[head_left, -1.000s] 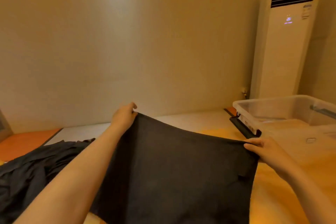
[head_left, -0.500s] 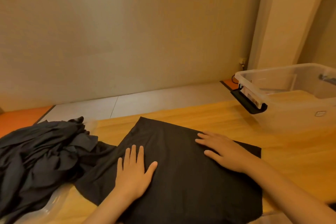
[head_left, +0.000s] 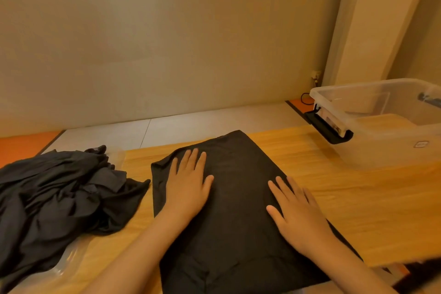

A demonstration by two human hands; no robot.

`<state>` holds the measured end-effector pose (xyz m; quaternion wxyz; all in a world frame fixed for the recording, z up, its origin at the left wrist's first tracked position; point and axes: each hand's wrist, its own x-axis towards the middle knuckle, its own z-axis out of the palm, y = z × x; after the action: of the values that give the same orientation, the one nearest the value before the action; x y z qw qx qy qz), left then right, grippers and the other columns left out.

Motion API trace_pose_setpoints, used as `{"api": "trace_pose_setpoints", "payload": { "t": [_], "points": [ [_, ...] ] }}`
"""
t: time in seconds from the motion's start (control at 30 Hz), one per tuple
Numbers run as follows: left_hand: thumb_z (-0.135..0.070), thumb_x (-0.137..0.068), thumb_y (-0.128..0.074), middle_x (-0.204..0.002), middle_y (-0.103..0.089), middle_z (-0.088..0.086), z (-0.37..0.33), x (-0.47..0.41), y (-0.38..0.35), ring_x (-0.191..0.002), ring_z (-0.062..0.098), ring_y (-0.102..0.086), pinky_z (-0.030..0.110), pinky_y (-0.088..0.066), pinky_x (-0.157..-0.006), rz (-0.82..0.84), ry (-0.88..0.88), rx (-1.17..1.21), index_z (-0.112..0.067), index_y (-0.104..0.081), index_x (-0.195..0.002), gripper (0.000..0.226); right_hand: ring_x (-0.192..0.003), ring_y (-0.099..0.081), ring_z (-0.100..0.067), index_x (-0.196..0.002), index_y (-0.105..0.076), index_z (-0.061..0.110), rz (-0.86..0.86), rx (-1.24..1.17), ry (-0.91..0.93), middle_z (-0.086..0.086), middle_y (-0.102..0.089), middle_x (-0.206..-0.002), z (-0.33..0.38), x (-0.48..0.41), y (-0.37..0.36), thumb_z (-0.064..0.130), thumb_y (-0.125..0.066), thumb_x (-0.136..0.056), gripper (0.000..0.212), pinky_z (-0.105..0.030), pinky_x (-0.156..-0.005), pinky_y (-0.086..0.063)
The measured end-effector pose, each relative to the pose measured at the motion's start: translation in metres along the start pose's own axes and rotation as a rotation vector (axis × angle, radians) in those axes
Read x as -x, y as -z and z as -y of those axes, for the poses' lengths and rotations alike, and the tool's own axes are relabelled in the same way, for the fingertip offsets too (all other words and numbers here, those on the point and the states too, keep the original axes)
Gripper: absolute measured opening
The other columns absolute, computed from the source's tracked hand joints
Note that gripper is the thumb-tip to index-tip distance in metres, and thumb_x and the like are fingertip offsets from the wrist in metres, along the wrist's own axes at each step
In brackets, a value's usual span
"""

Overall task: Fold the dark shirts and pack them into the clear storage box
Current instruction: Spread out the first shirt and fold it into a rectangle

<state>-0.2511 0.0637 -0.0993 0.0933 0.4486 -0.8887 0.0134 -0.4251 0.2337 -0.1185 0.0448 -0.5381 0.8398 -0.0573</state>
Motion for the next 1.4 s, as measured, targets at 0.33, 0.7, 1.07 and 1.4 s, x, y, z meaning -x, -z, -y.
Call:
{"api": "trace_pose_setpoints", "payload": {
  "t": [0.33, 0.7, 1.07, 1.4],
  "points": [
    [-0.079, -0.077, -0.003, -0.162, 0.011, 0.001, 0.009, 0.023, -0.023, -0.148, 0.016, 0.014, 0.037, 0.009, -0.118, 0.275, 0.018, 0.098, -0.021, 0.003, -0.155, 0.097, -0.147, 0.008, -0.006, -0.153, -0.004, 0.036, 0.002, -0.022, 0.072, 0.013, 0.001, -0.161, 0.001, -0.026, -0.009, 0.048, -0.017, -0.102, 0.053, -0.034, -0.119, 0.004],
    [-0.081, -0.073, 0.008, -0.160, 0.014, -0.006, 0.026, 0.080, -0.011, -0.145, 0.007, 0.017, 0.030, 0.009, -0.118, 0.233, -0.045, 0.109, -0.023, 0.008, -0.153, 0.098, -0.147, 0.015, -0.015, -0.153, 0.005, 0.030, 0.053, 0.022, 0.026, 0.006, 0.009, -0.161, 0.027, -0.008, -0.015, 0.051, -0.012, -0.101, 0.058, -0.039, -0.118, 0.007],
    [-0.065, -0.095, -0.017, -0.162, 0.005, -0.005, 0.059, 0.023, -0.023, -0.148, 0.010, 0.008, 0.035, 0.003, -0.121, 0.213, 0.016, 0.053, -0.024, -0.001, -0.155, 0.074, -0.148, 0.009, -0.015, -0.153, -0.001, 0.034, 0.043, 0.022, 0.004, 0.007, 0.004, -0.162, 0.047, -0.072, -0.018, 0.055, -0.012, -0.100, 0.058, -0.043, -0.120, 0.004],
    [-0.070, -0.089, -0.012, -0.162, 0.006, -0.006, 0.070, 0.053, -0.022, -0.148, 0.008, 0.008, 0.033, 0.003, -0.120, 0.193, 0.029, 0.064, -0.024, 0.000, -0.155, 0.081, -0.148, 0.009, -0.014, -0.153, -0.001, 0.032, 0.039, 0.013, 0.059, 0.006, 0.004, -0.162, 0.062, -0.058, -0.022, 0.054, -0.012, -0.100, 0.058, -0.043, -0.120, 0.004]
  ]
}}
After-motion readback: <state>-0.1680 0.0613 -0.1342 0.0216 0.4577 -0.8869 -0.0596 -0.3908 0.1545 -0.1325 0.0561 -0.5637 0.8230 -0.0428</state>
